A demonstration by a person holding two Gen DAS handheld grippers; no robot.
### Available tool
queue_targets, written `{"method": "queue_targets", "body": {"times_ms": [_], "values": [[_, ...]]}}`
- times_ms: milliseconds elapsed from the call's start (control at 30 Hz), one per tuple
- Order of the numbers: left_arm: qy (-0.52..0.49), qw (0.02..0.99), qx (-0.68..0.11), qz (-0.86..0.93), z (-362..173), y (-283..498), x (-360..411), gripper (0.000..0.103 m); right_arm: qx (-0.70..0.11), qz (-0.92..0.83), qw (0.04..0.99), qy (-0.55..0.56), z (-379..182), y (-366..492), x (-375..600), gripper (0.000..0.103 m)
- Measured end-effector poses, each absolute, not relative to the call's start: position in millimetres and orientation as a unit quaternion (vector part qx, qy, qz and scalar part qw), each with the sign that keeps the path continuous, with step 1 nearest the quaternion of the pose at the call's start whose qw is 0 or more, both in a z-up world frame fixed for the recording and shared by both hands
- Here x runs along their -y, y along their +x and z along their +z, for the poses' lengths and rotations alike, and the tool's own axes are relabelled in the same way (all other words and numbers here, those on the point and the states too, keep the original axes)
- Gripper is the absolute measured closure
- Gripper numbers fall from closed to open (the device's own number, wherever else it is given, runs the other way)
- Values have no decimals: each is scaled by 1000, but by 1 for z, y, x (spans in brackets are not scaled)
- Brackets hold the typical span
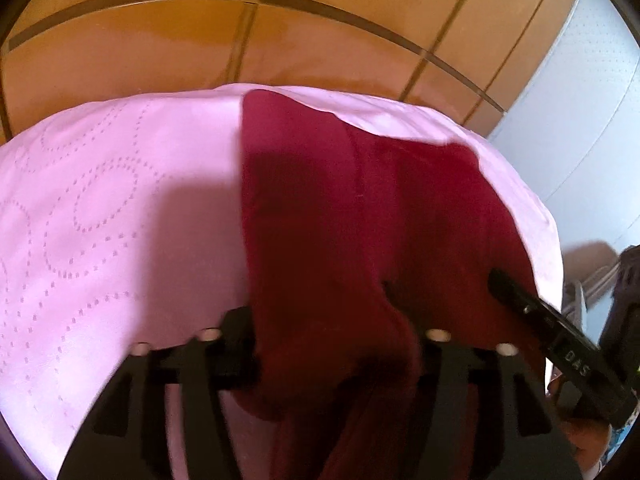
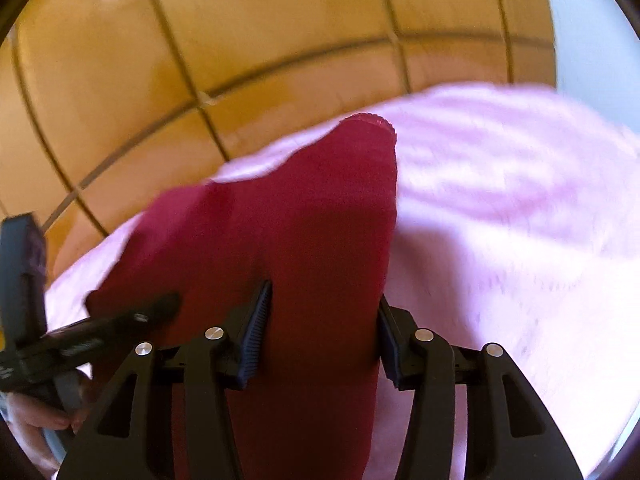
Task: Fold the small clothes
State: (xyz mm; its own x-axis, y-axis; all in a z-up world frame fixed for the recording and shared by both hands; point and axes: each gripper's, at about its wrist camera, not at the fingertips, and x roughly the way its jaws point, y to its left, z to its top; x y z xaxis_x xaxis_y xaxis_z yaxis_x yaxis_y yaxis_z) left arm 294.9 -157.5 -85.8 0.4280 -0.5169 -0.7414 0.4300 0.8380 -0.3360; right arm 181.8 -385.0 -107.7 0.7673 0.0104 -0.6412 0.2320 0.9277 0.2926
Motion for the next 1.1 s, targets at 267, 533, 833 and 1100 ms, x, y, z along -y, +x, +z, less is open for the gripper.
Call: {"method": "queue_targets", "body": {"times_ms": [267, 533, 833, 1100], "values": [[-44, 864, -417, -277, -71, 262, 131, 32, -319, -72, 925, 191, -107, 158, 400, 26], [-69, 915, -323, -232, -10, 251, 119, 34, -275, -99, 941, 171, -65, 164, 410, 26], [51, 895, -401, -189, -46, 307, 198, 45, -368, -173, 909, 89, -88, 244, 412, 23], [85, 905, -373, -184, -76, 312, 201, 39, -365, -184, 908, 88, -117, 250, 421, 14]]}}
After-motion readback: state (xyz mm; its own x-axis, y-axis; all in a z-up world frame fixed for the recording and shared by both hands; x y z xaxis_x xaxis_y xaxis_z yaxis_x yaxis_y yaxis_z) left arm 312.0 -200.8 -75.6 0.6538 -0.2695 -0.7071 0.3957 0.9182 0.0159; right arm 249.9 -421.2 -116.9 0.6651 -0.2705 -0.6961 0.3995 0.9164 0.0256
